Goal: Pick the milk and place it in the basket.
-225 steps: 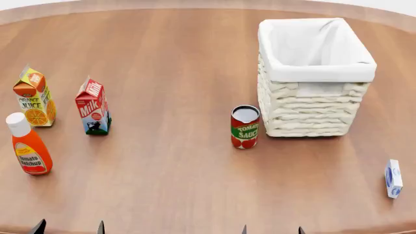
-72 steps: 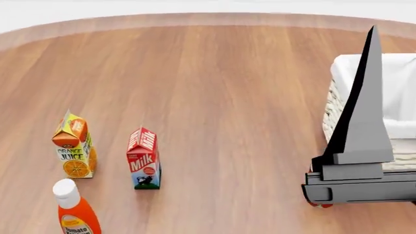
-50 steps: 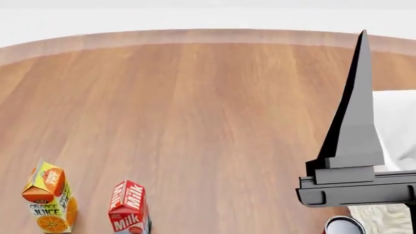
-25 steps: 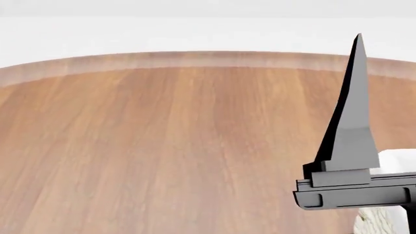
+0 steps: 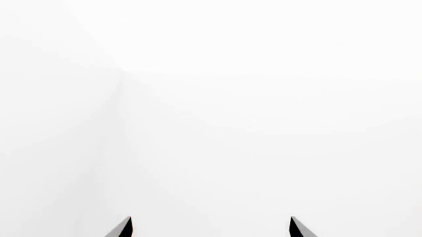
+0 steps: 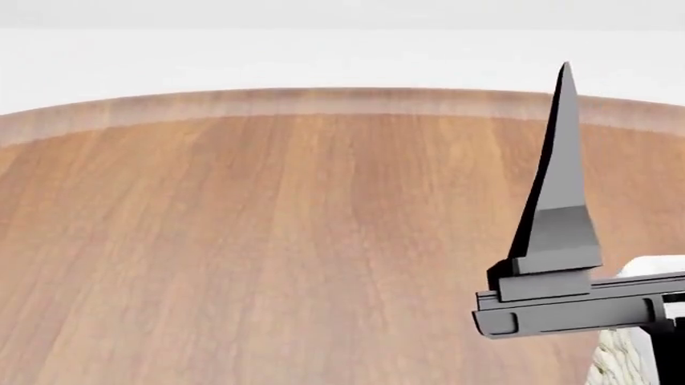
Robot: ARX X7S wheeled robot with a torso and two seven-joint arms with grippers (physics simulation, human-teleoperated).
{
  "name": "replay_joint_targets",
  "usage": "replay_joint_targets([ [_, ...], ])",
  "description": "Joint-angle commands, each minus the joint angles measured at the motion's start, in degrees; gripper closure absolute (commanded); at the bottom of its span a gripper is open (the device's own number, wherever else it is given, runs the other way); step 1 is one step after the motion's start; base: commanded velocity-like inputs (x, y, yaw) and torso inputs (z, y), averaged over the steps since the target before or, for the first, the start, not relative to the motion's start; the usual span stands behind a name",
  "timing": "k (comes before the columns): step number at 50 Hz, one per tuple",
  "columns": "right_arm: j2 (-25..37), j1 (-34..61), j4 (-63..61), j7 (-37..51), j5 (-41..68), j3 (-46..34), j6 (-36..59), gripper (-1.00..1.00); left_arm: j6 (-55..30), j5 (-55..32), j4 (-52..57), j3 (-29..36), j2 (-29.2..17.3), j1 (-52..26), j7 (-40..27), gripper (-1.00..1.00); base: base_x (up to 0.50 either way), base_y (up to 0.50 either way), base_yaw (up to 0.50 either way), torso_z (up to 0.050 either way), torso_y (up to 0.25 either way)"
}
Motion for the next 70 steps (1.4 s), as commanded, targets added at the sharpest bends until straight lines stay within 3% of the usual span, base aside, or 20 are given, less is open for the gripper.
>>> replay_joint_targets([
  [1,-1.4,2.9,5.5,-6.8,4.4,-1.2,-0.7,-1.00,-0.5,1.7,0.2,-0.7,0.6,0.2,1.2,-1.00,0.00,0.00,0.00,0.000,0.000],
  [8,0.0,2.2,10.7,-14.1,11.2,-3.8,0.7,-1.00,-0.3,1.5,0.2,-0.9,0.2,0.2,0.9,-1.00,0.00,0.00,0.00,0.000,0.000],
  [27,3.1,0.0,13.7,-33.9,8.8,-11.2,1.4,-1.00,0.1,0.9,0.2,-0.6,-0.4,0.4,0.1,-1.00,0.00,0.00,0.00,0.000,0.000],
  [50,2.1,-0.2,14.7,-45.4,1.4,-19.4,2.1,-1.00,0.6,0.5,0.0,-0.2,-1.2,0.2,-0.8,-1.00,0.00,0.00,0.00,0.000,0.000],
  [70,3.6,-6.3,16.7,-55.2,-4.4,-24.1,-1.9,-1.00,1.0,-0.1,0.0,0.1,-1.9,0.2,-1.5,-1.00,0.00,0.00,0.00,0.000,0.000],
])
